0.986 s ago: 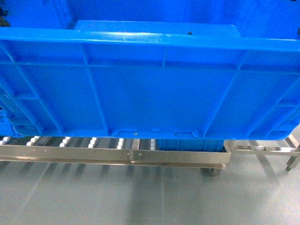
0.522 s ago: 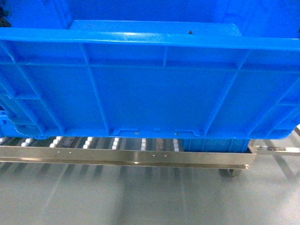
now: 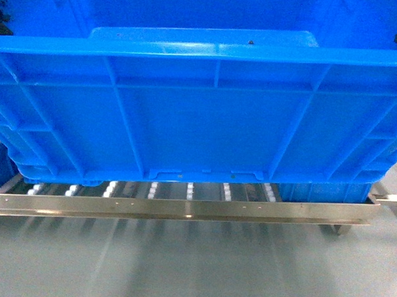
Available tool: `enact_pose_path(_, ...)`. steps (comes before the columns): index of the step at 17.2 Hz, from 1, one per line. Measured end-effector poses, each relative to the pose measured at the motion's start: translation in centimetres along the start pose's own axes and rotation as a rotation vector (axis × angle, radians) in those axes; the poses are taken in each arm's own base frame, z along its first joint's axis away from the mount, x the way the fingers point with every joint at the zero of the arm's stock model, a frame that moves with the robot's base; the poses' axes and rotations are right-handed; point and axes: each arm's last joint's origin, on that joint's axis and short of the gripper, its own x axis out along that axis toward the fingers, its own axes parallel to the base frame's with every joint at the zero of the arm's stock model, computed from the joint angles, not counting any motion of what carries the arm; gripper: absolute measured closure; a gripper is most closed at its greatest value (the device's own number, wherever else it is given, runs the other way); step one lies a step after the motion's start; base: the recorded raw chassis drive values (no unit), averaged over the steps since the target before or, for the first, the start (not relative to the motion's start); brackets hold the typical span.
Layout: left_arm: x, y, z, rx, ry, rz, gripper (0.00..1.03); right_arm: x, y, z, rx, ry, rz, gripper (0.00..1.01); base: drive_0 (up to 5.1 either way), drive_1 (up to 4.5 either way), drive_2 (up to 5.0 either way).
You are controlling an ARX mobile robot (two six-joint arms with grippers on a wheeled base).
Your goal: Place box next to blue box on left shelf
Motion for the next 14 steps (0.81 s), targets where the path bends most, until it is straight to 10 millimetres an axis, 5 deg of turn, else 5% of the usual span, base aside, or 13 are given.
enact_pose_path(2, 0.0, 0.0, -0.02, 0.003, 0.002, -0.001, 0.97, 0.0, -0.01, -0.04, 0.0, 0.004, -0.001, 0.84, -5.0, 2.49, 2.5)
enact_pose_path(14, -0.06, 0.17, 0.07, 0.001, -0.003, 0.005, 0.97, -0.03, 0.31, -0.05, -0.004, 0.002, 0.008, 0.85, 0.0, 0.0, 0.0)
